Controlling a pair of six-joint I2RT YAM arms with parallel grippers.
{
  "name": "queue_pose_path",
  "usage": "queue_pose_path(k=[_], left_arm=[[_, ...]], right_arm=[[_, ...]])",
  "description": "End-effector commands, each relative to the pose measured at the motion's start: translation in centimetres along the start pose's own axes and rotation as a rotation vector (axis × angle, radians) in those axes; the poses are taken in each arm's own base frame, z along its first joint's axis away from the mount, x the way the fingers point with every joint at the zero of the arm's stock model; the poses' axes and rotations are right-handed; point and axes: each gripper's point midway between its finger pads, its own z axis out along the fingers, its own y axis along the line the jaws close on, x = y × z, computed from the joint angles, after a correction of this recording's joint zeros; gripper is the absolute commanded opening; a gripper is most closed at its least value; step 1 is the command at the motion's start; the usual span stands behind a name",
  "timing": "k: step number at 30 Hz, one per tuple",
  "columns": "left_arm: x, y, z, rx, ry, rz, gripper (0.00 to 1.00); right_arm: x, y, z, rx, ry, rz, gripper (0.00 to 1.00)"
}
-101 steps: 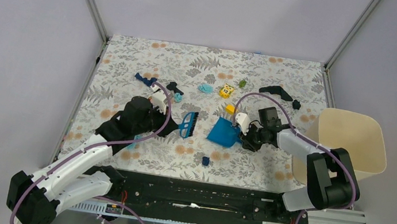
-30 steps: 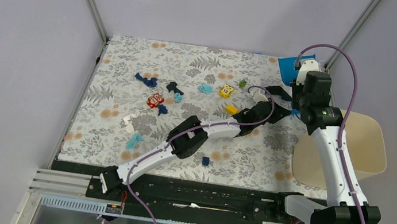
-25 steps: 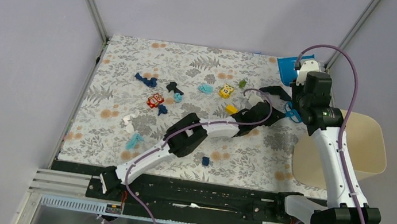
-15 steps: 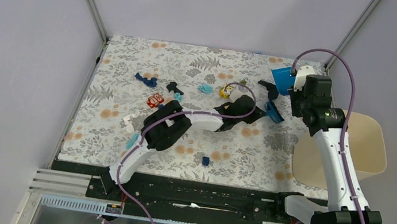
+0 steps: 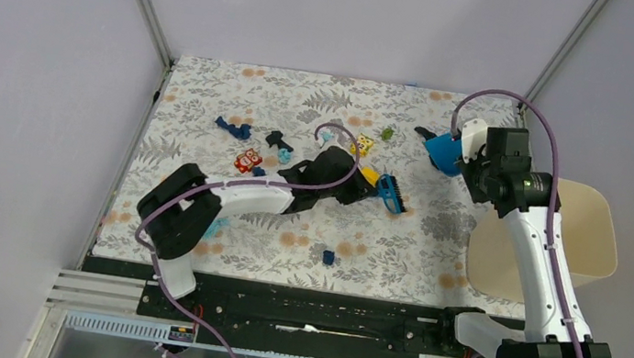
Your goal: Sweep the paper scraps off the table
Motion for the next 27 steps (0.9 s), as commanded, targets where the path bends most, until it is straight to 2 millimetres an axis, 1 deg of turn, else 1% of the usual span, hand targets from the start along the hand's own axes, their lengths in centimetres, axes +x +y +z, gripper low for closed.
queue_pose_path(k=[1,2,3,4,5,6,7,9,12,16,19,21,24,27], left_arm=[[1.1,-2.7,-4.1,0.048,0.127,0.291,0.00],[1.1,-3.1,-4.8,0.046,0.153,0.358,0.00],[0.8,-4.3,-5.4,0.056,0.167,0.433,0.00],[0.3,-4.4,-5.7,0.031,0.175,0.522,0.00],[-0.6,-4.5,-6.0,-0.010,0.161,0.597,0.00],[-1.4,-3.9,-6.1,-0.077,0.156,0.658,0.00],[-2.4,-3.8,-6.2,-0.124,0.142,0.713,0.00],[-4.1,-4.0,-6.2,-0.183,0.106,0.796,0.00],[-5.9,-5.8,-6.0,-0.190,0.038,0.871,0.00],[-7.3,-7.7,-4.9,-0.192,0.003,0.941,0.00],[-8.2,-8.3,-3.5,-0.213,-0.036,0.934,0.00],[-8.1,-8.0,-2.2,-0.220,-0.034,0.938,0.00],[-8.0,-6.9,-0.5,-0.248,-0.029,0.935,0.00],[-7.6,-6.0,0.7,-0.257,-0.031,0.937,0.00]], right_arm=[[3.2,1.9,0.6,-0.109,0.118,-0.119,0.00],[3.7,2.3,0.8,-0.128,0.129,-0.132,0.00],[4.2,2.9,1.0,-0.157,0.134,-0.148,0.00],[4.7,3.2,1.2,-0.169,0.141,-0.160,0.00],[5.0,3.4,1.2,-0.177,0.147,-0.167,0.00],[5.3,3.7,1.2,-0.192,0.157,-0.181,0.00],[5.7,4.0,1.1,-0.213,0.168,-0.194,0.00],[6.7,5.1,0.9,-0.281,0.197,-0.223,0.00],[8.4,6.7,1.1,-0.358,0.244,-0.243,0.00],[10.8,8.4,2.0,-0.430,0.332,-0.249,0.00],[11.9,9.1,3.1,-0.433,0.369,-0.230,0.00],[12.4,9.2,3.9,-0.413,0.375,-0.229,0.00],[13.1,9.3,4.7,-0.397,0.390,-0.230,0.00],[14.0,10.0,5.1,-0.412,0.405,-0.226,0.00]])
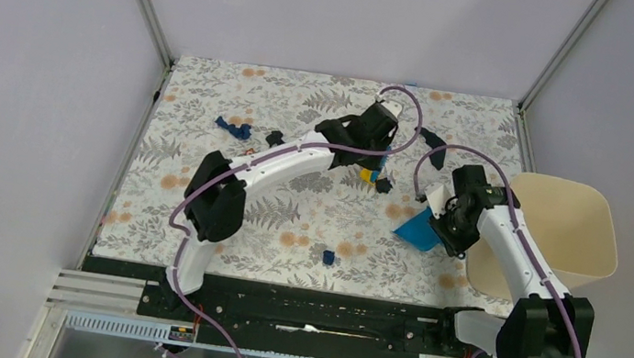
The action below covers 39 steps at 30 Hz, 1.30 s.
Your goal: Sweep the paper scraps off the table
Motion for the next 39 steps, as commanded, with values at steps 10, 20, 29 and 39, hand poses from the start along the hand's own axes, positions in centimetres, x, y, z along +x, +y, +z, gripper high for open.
queue_pose_path(k=[10,20,29,39], left_arm=[[1.8,-2.5,2.9,0.081,-0.001,0.028,0.00],[4.9,-6.3,1.2,0.280,0.092,0.024,0.00],[2.7,-8.2,-5.1,0.372,0.019,0.005,0.00],[-0.2,-3.4,-2.7,0.068,-0.105,0.024,0.00]], right_arm=[[0.1,1.6,3.4,-0.024,-0.014,0.024,0.00],[-1.1,0.8,5.0,-0.013,-0.028,0.055,0.00],[-2.1,-0.2,5.6,0.030,-0.049,0.101,0.00],[-2.2,0.1,5.6,0.022,-0.063,0.116,0.00]])
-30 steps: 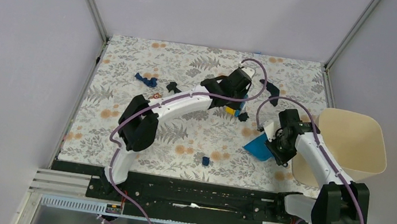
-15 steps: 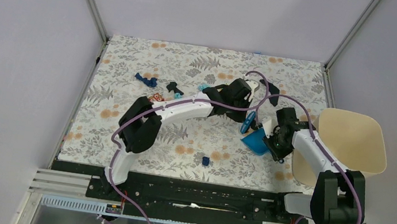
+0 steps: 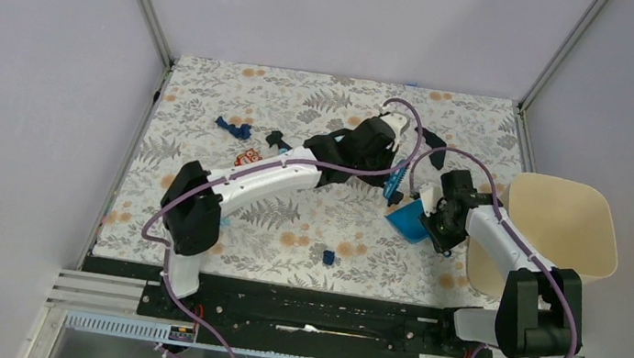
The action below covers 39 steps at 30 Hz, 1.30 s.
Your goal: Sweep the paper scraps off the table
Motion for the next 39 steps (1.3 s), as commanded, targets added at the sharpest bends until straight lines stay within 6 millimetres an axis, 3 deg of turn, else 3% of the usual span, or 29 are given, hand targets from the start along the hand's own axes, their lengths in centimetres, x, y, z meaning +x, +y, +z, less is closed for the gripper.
queue_pose_path(k=[1,6,11,14,17,20,23,25,31,36,39], left_arm=[[-2.8,2.7,1.9,-0.162,-0.097,0.026,0.00],[-3.5,2.9,5.2,-0.200,-0.080,0.074,0.00],[-1.1,1.8,8.0,-0.128,0.027,0.077,0.00],[0.0,1.0,8.0,-0.080,0.066,0.055,0.00],[0.6,-1.2,7.3,0.062,0.110,-0.021,0.00],[-0.1,-4.4,5.5,0.249,0.108,-0.132,0.00],[-1.3,-5.5,4.3,0.296,0.084,-0.184,0.00],[-2.5,-5.0,3.9,0.259,0.048,-0.175,0.00],[-6.7,-0.3,3.3,0.076,-0.078,-0.108,0.00],[-8.3,2.7,4.4,-0.033,-0.102,-0.023,0.00],[-10.6,3.8,4.6,-0.079,-0.149,0.077,0.03]], right_arm=[[-0.1,0.4,0.0,-0.004,-0.005,0.015,0.00],[0.1,0.5,-0.2,-0.013,0.006,0.024,0.00],[-0.3,0.6,-0.6,-0.014,-0.020,0.026,0.00],[-0.3,0.7,-0.3,-0.021,-0.013,0.031,0.00],[-0.3,0.8,0.0,-0.030,-0.008,0.036,0.00],[-0.7,1.4,-0.1,-0.061,-0.041,0.035,0.00],[-1.1,1.7,-0.5,-0.064,-0.080,0.043,0.00],[-1.3,1.4,-0.8,-0.043,-0.099,0.049,0.00],[-1.6,0.9,-1.8,0.006,-0.174,0.067,0.00],[-2.1,0.5,-1.9,0.019,-0.194,0.076,0.00],[-2.6,0.5,-1.3,0.004,-0.188,0.082,0.00]])
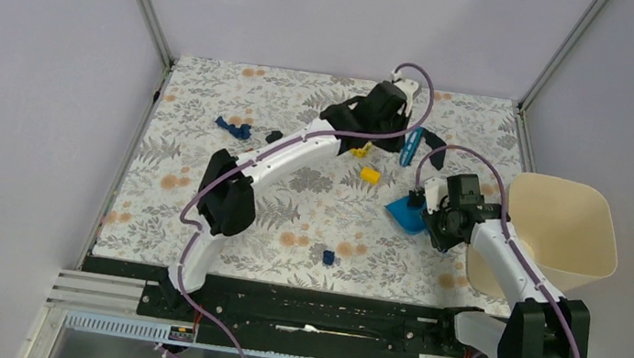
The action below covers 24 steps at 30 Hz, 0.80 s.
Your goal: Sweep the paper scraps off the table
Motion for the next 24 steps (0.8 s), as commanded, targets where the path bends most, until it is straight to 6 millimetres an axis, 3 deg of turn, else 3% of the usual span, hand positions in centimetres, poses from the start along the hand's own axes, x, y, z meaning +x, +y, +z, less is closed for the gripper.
queue_pose_path(k=[1,5,8,11,15,19,24], left_arm=[[-5.5,2.4,0.0,-0.123,-0.138,0.204,0.02],[-7.5,6.3,1.3,-0.304,-0.176,0.382,0.00],[-7.7,9.8,3.0,-0.446,-0.160,0.516,0.00],[-8.2,11.7,4.3,-0.495,-0.173,0.575,0.00],[-9.1,12.5,5.9,-0.523,-0.226,0.638,0.00],[-8.1,12.6,8.3,-0.484,-0.201,0.748,0.00],[-5.6,8.9,9.5,-0.222,-0.186,0.665,0.00]], right_arm=[[-1.2,0.0,0.8,-0.022,-0.021,0.027,0.00],[-1.6,0.0,1.7,-0.044,0.014,0.044,0.00],[-2.2,-0.2,1.9,-0.048,0.007,0.052,0.00],[-2.7,-0.4,2.0,-0.047,-0.001,0.056,0.00],[-2.6,-0.4,2.1,-0.048,0.009,0.053,0.00],[-1.8,-0.8,2.2,-0.022,0.037,0.040,0.00],[-1.2,-0.5,2.6,-0.029,0.046,0.051,0.00]])
